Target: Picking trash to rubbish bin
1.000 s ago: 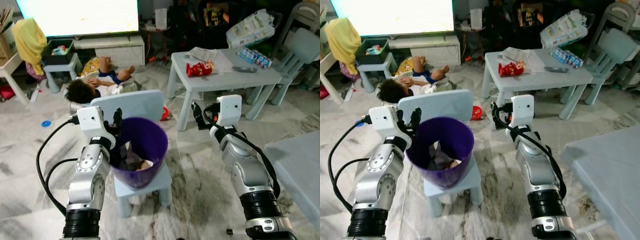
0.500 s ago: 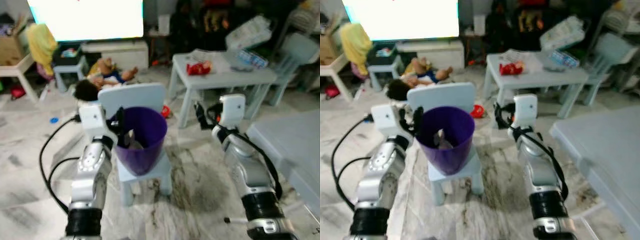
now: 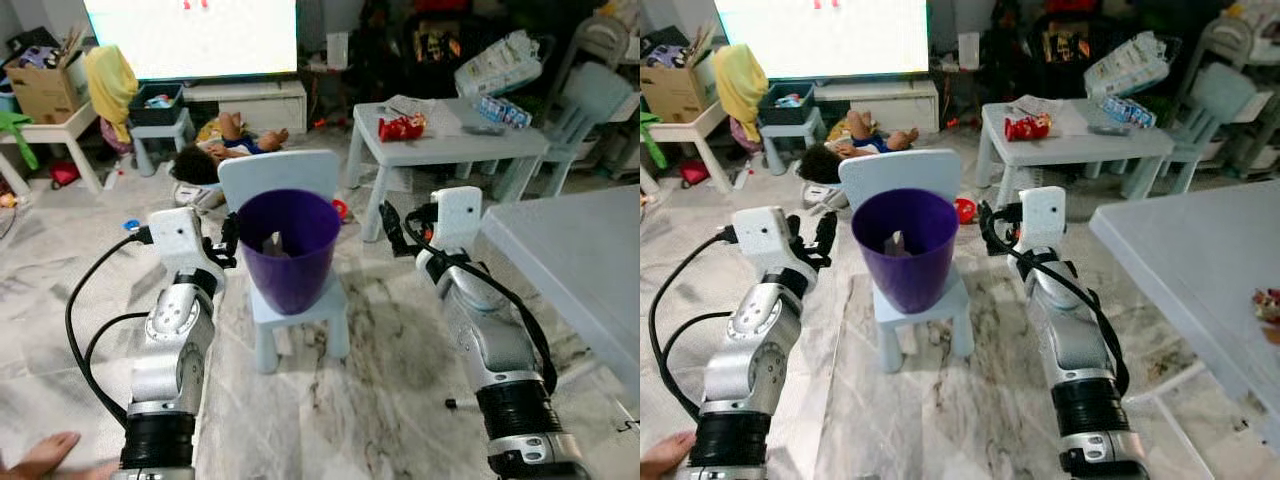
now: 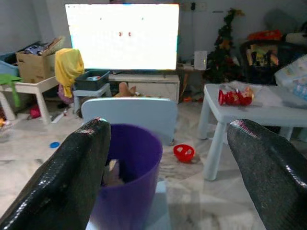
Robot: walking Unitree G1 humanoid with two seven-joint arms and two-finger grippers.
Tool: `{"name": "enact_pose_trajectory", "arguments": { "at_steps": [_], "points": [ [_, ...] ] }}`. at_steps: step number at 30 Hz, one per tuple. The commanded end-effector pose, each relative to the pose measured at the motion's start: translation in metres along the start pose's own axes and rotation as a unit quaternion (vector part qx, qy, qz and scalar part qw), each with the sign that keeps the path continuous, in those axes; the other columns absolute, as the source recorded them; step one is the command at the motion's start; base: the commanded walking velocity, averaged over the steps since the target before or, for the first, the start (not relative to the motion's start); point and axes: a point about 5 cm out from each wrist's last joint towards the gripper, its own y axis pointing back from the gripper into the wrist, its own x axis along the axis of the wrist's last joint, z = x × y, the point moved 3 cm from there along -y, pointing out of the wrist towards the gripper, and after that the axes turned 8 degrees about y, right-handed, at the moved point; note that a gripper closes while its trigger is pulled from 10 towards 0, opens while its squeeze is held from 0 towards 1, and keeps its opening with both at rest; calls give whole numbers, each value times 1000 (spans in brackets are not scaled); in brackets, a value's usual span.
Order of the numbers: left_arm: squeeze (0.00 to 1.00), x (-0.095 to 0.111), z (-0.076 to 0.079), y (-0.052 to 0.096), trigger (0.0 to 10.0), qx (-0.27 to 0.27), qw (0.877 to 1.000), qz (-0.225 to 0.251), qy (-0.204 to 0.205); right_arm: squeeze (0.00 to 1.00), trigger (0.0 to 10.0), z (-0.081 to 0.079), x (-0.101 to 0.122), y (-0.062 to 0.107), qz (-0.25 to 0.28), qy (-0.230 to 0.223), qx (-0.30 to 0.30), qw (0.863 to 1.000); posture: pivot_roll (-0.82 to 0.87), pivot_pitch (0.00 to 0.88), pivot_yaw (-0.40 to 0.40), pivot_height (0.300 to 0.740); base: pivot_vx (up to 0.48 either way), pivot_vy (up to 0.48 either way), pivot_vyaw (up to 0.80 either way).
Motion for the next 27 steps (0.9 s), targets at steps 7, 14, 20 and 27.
{"name": "enact_pose_trajectory", "arguments": {
  "at_steps": [7,14,20,27],
  "points": [
    [0,4,4,-3,10000,-12,1000,3,-7,0,10000,3,5,-1,10,-7,-9,1000,21,0,-27,740,-269,0,0],
    [0,6,4,-4,10000,-9,1000,8,-5,0,10000,1,9,-3,20,-10,-5,1000,20,0,-26,740,-153,0,0],
    [0,7,4,-5,10000,-10,1000,14,-2,0,10000,3,8,-2,20,-12,-8,1000,14,0,-23,740,0,0,0],
    [0,7,5,-6,10000,-12,1000,15,-3,0,10000,3,7,-3,15,-14,-9,1000,13,0,-22,740,0,0,-444]
  ]
}}
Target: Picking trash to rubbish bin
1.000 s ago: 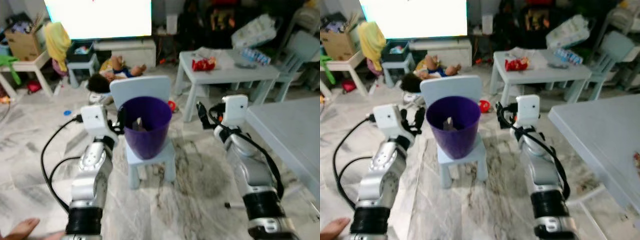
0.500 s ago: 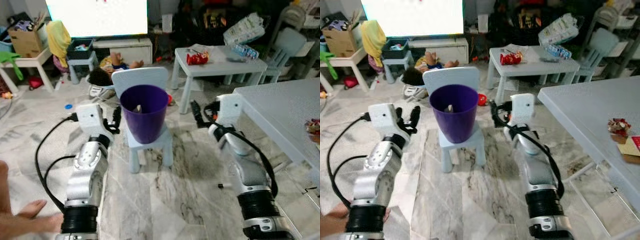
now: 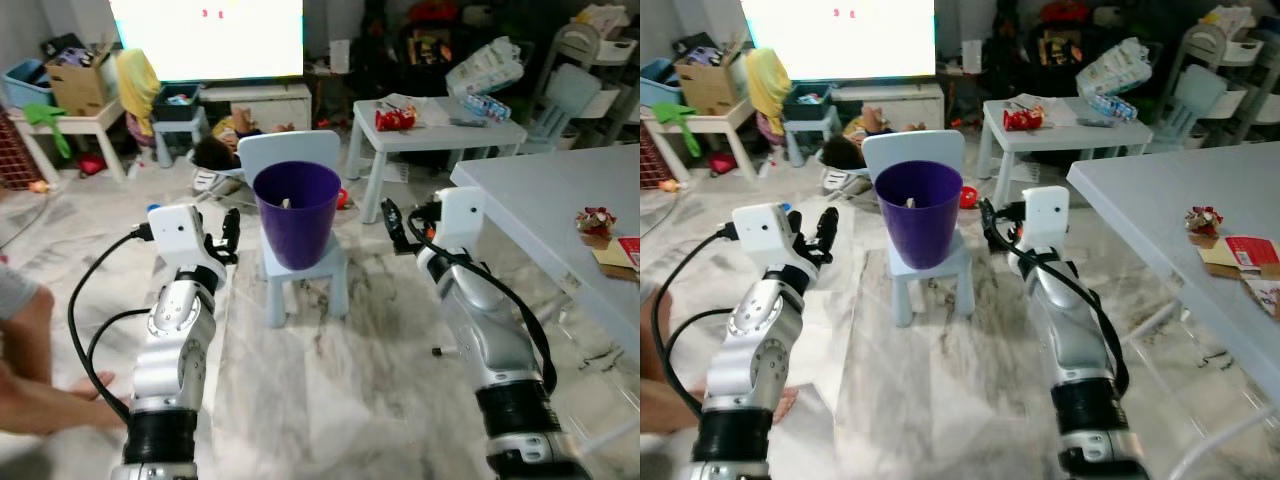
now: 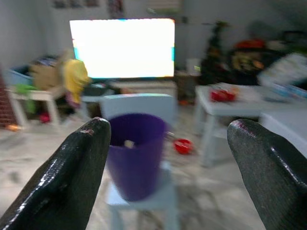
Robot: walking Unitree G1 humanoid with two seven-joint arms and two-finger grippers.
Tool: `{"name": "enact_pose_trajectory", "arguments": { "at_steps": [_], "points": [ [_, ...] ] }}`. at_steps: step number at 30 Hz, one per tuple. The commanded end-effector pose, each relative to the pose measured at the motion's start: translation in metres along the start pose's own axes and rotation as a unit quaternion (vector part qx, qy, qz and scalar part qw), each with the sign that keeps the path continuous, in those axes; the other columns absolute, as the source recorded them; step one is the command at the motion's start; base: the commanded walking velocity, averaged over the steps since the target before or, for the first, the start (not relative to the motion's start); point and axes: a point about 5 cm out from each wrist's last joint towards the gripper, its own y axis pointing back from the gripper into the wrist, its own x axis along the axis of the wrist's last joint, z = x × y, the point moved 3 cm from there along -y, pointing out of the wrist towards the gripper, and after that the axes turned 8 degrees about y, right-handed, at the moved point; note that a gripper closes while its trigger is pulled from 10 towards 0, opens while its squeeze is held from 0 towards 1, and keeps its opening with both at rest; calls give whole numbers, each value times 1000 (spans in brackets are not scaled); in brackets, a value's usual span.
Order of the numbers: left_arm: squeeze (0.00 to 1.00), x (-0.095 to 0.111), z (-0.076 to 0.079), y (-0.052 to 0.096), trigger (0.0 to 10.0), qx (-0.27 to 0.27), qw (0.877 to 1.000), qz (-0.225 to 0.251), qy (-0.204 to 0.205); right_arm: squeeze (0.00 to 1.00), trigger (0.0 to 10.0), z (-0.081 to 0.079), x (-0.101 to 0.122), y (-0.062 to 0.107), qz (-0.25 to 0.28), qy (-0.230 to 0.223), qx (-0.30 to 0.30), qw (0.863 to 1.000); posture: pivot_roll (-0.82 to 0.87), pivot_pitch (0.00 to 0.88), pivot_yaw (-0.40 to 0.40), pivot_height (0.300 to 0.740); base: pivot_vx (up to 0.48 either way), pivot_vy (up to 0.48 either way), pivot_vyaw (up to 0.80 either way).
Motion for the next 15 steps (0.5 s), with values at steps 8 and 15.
{"name": "enact_pose_trajectory", "arguments": {
  "at_steps": [8,15],
  "points": [
    [0,4,-1,-3,10000,2,1000,4,-10,0,10000,-1,7,-3,9,-2,-1,1000,12,0,-23,740,0,0,-765],
    [0,6,1,-3,10000,-8,1000,10,-3,0,10000,-2,7,-3,10,-3,-1,1000,13,0,-25,740,0,0,-763]
  ]
}}
